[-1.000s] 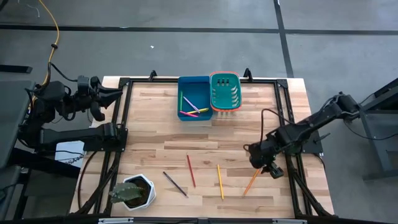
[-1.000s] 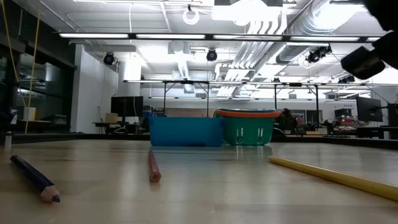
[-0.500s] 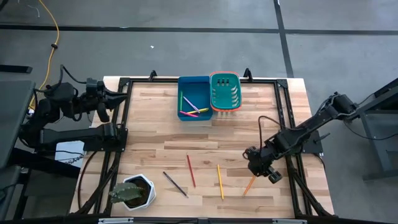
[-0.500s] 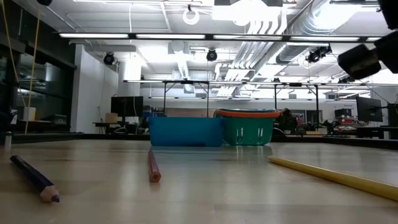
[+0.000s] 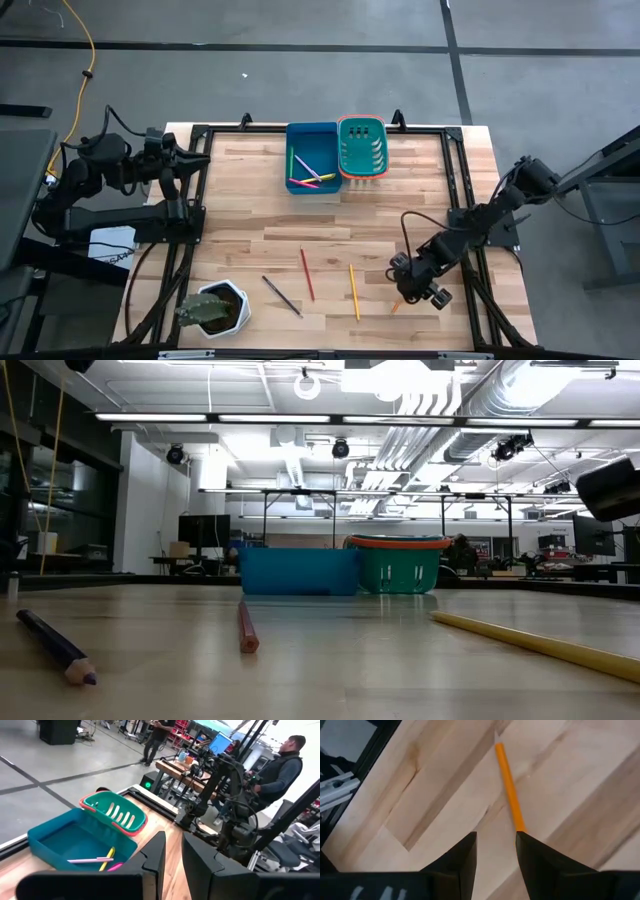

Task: Sort pens & pencils
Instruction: Put the orange pencil into the green bin

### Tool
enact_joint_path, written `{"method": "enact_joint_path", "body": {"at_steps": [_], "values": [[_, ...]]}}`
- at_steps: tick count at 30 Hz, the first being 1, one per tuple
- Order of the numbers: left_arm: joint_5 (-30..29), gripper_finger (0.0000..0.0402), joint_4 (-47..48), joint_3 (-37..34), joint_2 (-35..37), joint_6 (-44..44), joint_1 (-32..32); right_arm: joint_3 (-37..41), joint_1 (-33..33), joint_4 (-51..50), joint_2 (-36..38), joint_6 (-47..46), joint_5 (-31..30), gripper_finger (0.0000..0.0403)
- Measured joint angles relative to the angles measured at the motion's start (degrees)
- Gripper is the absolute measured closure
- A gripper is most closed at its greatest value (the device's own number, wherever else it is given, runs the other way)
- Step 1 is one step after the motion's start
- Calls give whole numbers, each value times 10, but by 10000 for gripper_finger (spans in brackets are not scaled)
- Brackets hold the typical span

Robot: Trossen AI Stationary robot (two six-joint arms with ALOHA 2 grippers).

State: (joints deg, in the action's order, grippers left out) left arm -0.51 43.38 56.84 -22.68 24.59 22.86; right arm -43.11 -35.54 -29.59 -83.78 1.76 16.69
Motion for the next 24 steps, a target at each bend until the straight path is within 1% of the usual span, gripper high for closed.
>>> {"method": "enact_joint_path", "body": {"at_steps": [3, 9, 14, 19, 24], "values": [[-4, 350, 1, 0, 0, -5, 0, 0, -3, -1, 0, 13, -6, 274], [-4, 351, 1, 0, 0, -3, 0, 0, -1, -5, 0, 58, -56, 274], [-5, 351, 1, 0, 0, -3, 0, 0, 3, -14, 0, 84, -65, 274], [-5, 351, 1, 0, 0, -2, 0, 0, 3, -29, 0, 108, -93, 274], [-5, 351, 1, 0, 0, -2, 0, 0, 3, -47, 0, 123, -97, 274]]}}
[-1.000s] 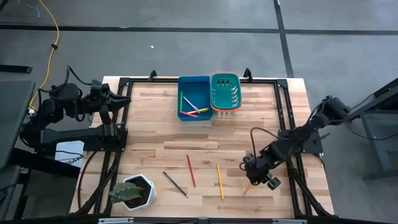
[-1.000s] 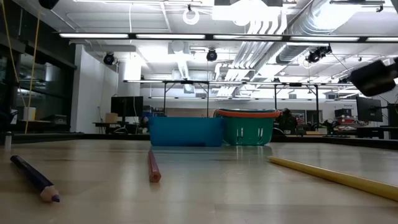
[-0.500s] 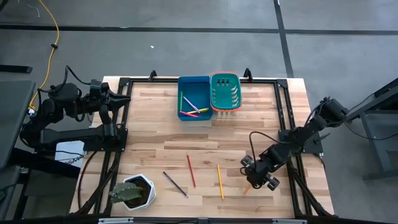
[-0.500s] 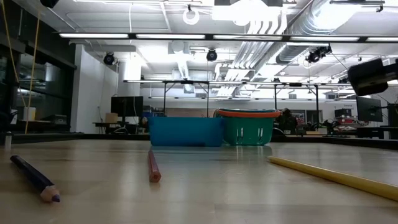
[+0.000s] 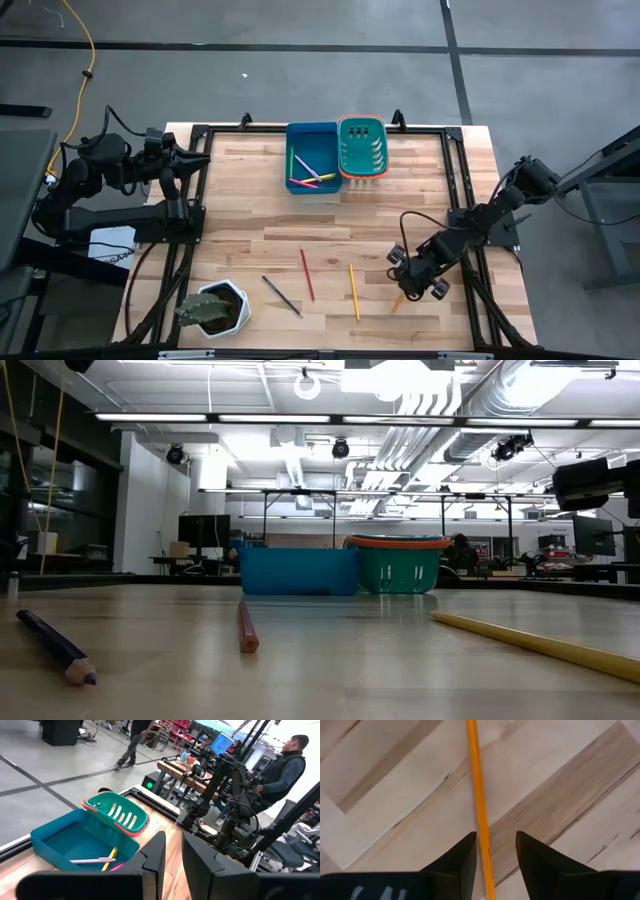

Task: Sort pens & pencils
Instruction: Put the orange pencil into the green bin

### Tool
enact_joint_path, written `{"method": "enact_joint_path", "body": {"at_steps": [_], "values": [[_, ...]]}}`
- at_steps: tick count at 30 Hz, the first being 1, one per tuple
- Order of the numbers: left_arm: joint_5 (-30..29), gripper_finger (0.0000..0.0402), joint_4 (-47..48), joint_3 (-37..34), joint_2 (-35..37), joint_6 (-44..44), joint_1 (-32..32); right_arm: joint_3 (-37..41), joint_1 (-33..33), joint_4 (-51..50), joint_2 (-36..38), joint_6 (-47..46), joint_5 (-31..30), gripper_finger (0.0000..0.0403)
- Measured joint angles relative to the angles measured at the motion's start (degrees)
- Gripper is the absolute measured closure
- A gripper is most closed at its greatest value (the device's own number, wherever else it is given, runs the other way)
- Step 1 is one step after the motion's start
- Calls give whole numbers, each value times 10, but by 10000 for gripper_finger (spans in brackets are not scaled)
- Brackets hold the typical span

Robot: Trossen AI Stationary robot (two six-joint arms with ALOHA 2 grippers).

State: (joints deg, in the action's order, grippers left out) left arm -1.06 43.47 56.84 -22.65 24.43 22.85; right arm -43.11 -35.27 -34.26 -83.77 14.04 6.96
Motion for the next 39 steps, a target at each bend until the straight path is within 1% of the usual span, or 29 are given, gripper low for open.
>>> {"method": "enact_joint_path", "body": {"at_steps": [7, 14, 19, 22, 31, 39], "values": [[0, 350, 0, 0, 0, 0, 0, 0, 0, -5, -3, 15, 0, 274], [0, 350, 0, 0, 0, -1, 0, 1, -1, -11, -49, 19, 3, 274], [0, 350, 0, 0, 0, -1, 0, 1, -5, -10, -53, 21, 0, 277], [0, 350, 1, 0, 0, -1, 0, 1, -4, -9, -53, 21, 0, 290], [0, 350, 1, 0, 0, -6, 0, 1, -3, -6, -54, 21, -4, 346], [0, 350, 1, 0, 0, -8, 0, 1, 0, -2, -54, 19, -9, 374]]}}
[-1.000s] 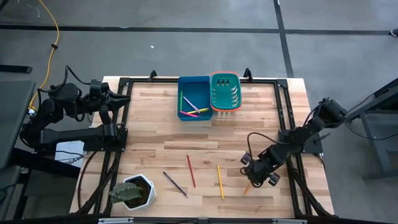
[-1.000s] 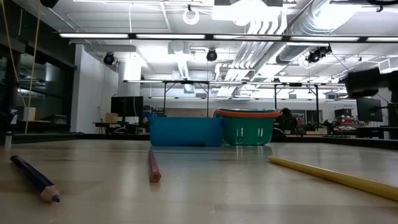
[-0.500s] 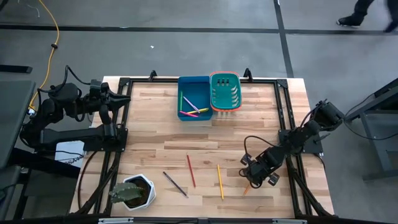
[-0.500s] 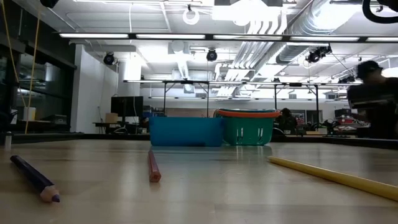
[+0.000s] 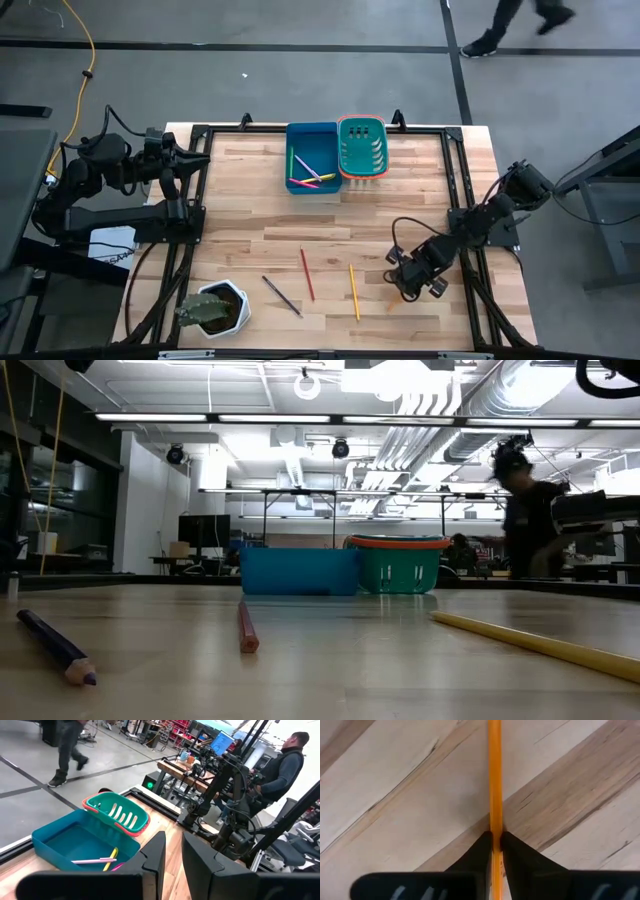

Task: Sort pens & pencils
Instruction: Put the orange pencil into the green bin

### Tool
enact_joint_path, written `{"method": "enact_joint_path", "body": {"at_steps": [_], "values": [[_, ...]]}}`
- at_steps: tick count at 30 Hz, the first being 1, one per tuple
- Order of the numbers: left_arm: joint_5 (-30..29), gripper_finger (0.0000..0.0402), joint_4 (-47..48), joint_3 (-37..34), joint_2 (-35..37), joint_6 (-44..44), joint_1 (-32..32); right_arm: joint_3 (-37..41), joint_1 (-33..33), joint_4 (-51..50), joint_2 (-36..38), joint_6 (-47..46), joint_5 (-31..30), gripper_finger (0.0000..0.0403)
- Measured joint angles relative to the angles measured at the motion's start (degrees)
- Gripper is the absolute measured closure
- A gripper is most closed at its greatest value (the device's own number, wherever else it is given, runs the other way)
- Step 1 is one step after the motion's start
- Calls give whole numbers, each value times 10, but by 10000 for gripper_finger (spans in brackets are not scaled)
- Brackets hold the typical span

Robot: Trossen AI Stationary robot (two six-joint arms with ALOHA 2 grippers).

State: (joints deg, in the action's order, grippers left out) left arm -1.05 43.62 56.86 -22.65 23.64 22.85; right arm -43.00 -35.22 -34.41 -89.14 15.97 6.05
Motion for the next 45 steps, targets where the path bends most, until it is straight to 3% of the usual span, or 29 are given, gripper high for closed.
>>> {"method": "enact_joint_path", "body": {"at_steps": [9, 23, 34, 45], "values": [[0, 350, 0, 0, 0, 0, 0, -1, 27, 5, -1, -10, 2, 384], [6, 351, 0, 0, 0, -11, 0, -44, 90, 19, -1, -26, -45, 384], [24, 351, 0, 0, 0, -29, 0, -67, 186, 16, -1, -35, -67, 384], [65, 350, 0, 0, 0, -39, 0, -148, 300, 17, 0, -41, -67, 384]]}}
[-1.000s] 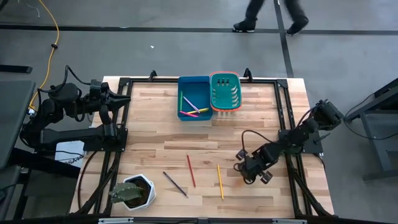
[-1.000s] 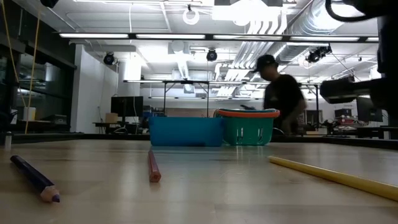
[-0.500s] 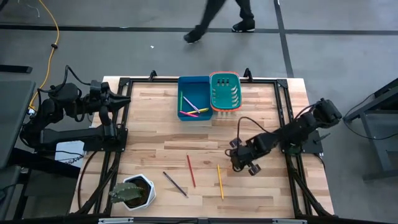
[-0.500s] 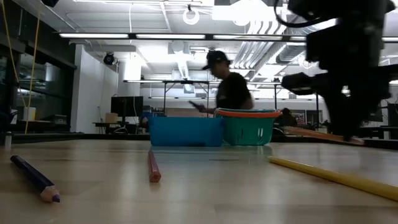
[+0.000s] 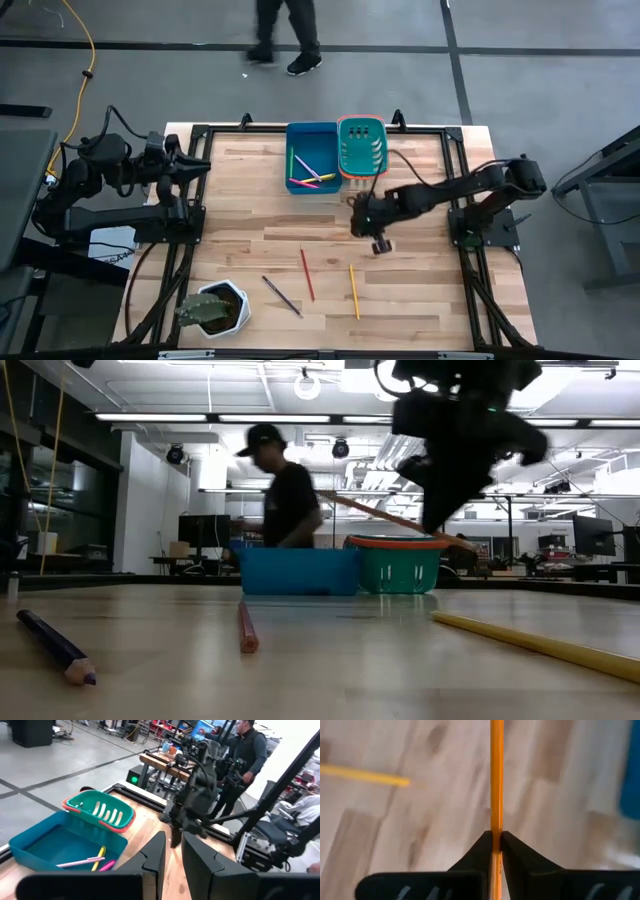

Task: Sort pens & pencils
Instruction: Put the orange pencil into the green bin

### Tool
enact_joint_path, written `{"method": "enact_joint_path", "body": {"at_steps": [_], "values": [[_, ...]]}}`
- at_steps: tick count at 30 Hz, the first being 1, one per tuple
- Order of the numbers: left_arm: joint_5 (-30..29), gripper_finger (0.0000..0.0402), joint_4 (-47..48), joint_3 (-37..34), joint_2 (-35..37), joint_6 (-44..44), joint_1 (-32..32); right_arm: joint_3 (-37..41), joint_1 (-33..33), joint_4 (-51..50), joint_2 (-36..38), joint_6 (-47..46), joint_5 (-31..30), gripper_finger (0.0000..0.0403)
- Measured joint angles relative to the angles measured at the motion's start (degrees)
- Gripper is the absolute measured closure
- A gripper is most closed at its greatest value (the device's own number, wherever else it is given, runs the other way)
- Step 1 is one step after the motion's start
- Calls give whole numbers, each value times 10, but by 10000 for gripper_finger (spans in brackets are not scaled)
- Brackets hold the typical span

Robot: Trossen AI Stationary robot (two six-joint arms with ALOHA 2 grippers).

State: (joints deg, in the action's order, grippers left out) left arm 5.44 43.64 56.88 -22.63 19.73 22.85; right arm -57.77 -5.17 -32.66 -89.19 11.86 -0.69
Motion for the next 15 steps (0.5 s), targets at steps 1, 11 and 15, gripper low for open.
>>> {"method": "enact_joint_path", "body": {"at_steps": [1, 11, 15], "values": [[3, 350, 0, 0, 0, 0, 0, -8, 10, -1, 0, 0, 0, 384], [19, 350, 1, 0, 0, 0, 0, -69, 119, -4, 0, -19, 0, 384], [25, 350, 5, 0, 0, -3, 0, -71, 167, -2, 0, -35, 0, 384]]}}
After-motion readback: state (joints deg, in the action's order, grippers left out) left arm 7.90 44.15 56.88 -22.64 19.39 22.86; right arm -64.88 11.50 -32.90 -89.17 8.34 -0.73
